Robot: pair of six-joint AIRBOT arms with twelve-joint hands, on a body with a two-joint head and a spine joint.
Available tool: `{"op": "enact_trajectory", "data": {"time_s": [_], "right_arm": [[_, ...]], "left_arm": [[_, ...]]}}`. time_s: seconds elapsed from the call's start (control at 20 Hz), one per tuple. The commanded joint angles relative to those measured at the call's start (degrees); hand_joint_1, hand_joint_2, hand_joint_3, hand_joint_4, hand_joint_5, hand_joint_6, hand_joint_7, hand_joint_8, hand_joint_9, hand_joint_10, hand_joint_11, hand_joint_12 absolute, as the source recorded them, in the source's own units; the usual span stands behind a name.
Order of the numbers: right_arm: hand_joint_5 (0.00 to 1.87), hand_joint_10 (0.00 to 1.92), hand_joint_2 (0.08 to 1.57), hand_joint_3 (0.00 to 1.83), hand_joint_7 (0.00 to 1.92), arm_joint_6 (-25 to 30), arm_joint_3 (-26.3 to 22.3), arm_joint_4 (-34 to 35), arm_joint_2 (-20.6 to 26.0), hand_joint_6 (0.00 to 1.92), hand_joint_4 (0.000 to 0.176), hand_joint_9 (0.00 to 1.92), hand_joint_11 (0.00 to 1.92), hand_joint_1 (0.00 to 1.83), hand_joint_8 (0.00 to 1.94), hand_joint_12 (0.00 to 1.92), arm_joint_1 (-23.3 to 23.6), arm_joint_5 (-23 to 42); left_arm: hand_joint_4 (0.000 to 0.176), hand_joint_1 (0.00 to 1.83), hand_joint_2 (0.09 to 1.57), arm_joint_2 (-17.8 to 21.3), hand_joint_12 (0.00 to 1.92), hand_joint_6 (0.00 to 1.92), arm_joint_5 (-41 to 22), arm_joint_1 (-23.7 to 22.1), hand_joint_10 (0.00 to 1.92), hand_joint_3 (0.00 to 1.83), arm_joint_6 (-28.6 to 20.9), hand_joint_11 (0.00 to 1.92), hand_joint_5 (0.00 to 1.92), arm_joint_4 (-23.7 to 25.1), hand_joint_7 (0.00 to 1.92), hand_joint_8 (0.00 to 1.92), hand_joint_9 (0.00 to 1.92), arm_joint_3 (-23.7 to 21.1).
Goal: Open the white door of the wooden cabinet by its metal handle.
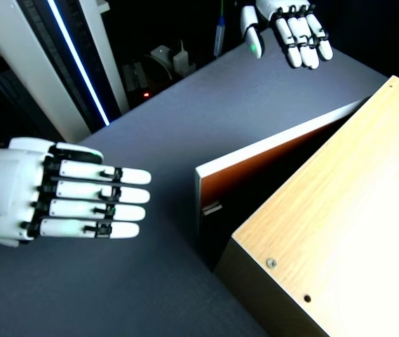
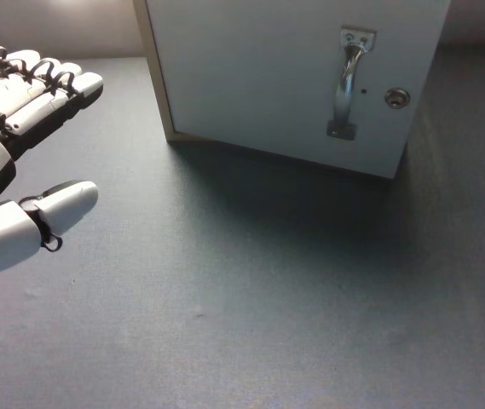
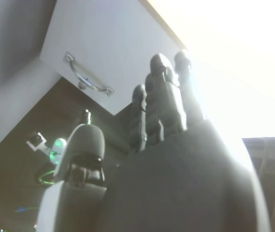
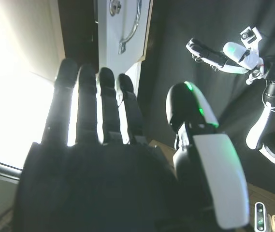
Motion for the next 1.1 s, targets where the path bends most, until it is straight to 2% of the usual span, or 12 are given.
{"op": "enact_trajectory", "data": {"time_s": [0.0,0.05,0.1,0.15,0.25,0.3,0.4,0.45,0.65,0.85,1.0,1.05], "right_arm": [[0.1,0.0,1.42,0.0,0.09,0.1,0.3,1.8,0.1,0.0,0.009,0.11,0.04,0.45,0.0,0.51,0.7,6.6],[0.1,0.0,1.43,0.0,0.08,0.1,0.5,1.8,0.0,0.0,0.018,0.11,0.01,0.42,0.0,0.6,0.7,6.5],[0.1,0.0,1.43,0.0,0.09,0.1,0.6,1.8,-0.1,0.0,0.015,0.11,0.0,0.4,0.0,0.62,0.7,6.3],[0.11,0.0,1.43,0.0,0.1,0.1,0.7,1.8,-0.2,0.0,0.001,0.11,0.0,0.39,0.0,0.59,0.7,6.1],[0.11,0.0,1.42,0.0,0.11,0.1,0.9,1.8,-0.4,0.0,0.0,0.11,0.0,0.18,0.0,0.39,0.7,5.4],[0.12,0.0,1.4,0.0,0.1,0.1,1.1,1.8,-0.5,0.0,0.0,0.1,0.0,0.09,0.0,0.37,0.7,5.0],[0.04,0.0,1.42,0.0,0.01,0.1,2.1,1.9,-1.3,0.0,0.0,0.02,0.0,0.01,0.0,0.23,0.7,4.0],[0.04,0.0,1.42,0.0,0.01,0.1,2.4,2.0,-1.4,0.0,0.0,0.02,0.0,0.01,0.0,0.23,0.8,3.7],[0.0,0.0,1.42,0.0,0.0,-0.1,4.3,2.4,-2.5,0.0,0.0,0.0,0.0,0.0,0.0,0.02,3.0,0.8],[0.0,0.0,1.36,0.0,0.0,-3.3,5.4,2.3,-3.4,0.0,0.0,0.0,0.02,0.0,0.0,0.01,6.7,-2.4],[0.0,0.0,1.33,0.0,0.0,-3.6,6.7,2.0,-4.1,0.0,0.0,0.0,0.04,0.0,0.0,0.02,8.5,-4.6],[0.0,0.0,1.32,0.0,0.0,-3.6,7.3,1.8,-4.5,0.0,0.0,0.0,0.03,0.0,0.0,0.01,9.4,-5.7]], "left_arm": [[0.0,0.0,1.43,0.3,0.23,0.0,-7.3,-0.2,0.0,0.0,-0.2,0.0,0.12,-0.3,0.12,0.0,0.12,0.1],[0.0,0.0,1.44,0.3,0.25,0.0,-7.3,-0.1,0.0,0.0,-0.3,0.0,0.12,-0.3,0.12,0.0,0.11,0.1],[0.0,0.0,1.44,0.3,0.28,0.0,-7.2,-0.1,0.0,0.0,-0.3,0.0,0.13,-0.3,0.13,0.0,0.12,0.1],[0.0,0.0,1.45,0.2,0.31,0.0,-7.2,-0.1,0.0,0.0,-0.3,0.0,0.13,-0.3,0.13,0.0,0.12,0.1],[0.0,0.0,1.45,0.2,0.32,0.0,-6.9,-0.1,0.0,0.0,-0.3,0.0,0.13,-0.4,0.14,0.0,0.13,0.3],[0.0,0.0,1.46,0.2,0.33,0.0,-6.8,-0.1,0.0,0.0,-0.3,0.0,0.14,-0.4,0.14,0.0,0.13,0.3],[0.0,0.0,1.47,0.0,0.36,0.0,-6.5,-0.1,0.0,0.0,-0.3,0.0,0.15,-0.4,0.15,0.0,0.14,0.4],[0.0,0.0,1.47,-0.1,0.36,0.0,-6.5,-0.1,0.0,0.0,-0.3,0.0,0.15,-0.4,0.15,0.0,0.14,0.4],[0.0,0.0,1.47,-0.3,0.31,0.0,-6.3,-0.1,0.0,0.0,-0.5,0.0,0.13,-0.3,0.14,0.0,0.13,0.5],[0.0,0.0,1.43,-0.4,0.24,0.0,-6.3,-0.2,0.0,0.0,-0.5,0.0,0.07,-0.2,0.06,0.0,0.07,0.5],[0.0,0.0,1.4,-0.5,0.14,0.0,-6.2,-0.2,0.0,0.0,-0.5,0.0,0.02,-0.2,0.0,0.0,0.02,0.5],[0.0,0.0,1.45,-0.5,0.14,0.0,-6.1,-0.2,0.0,0.01,-0.5,0.0,0.03,-0.2,0.01,0.0,0.02,0.5]]}}
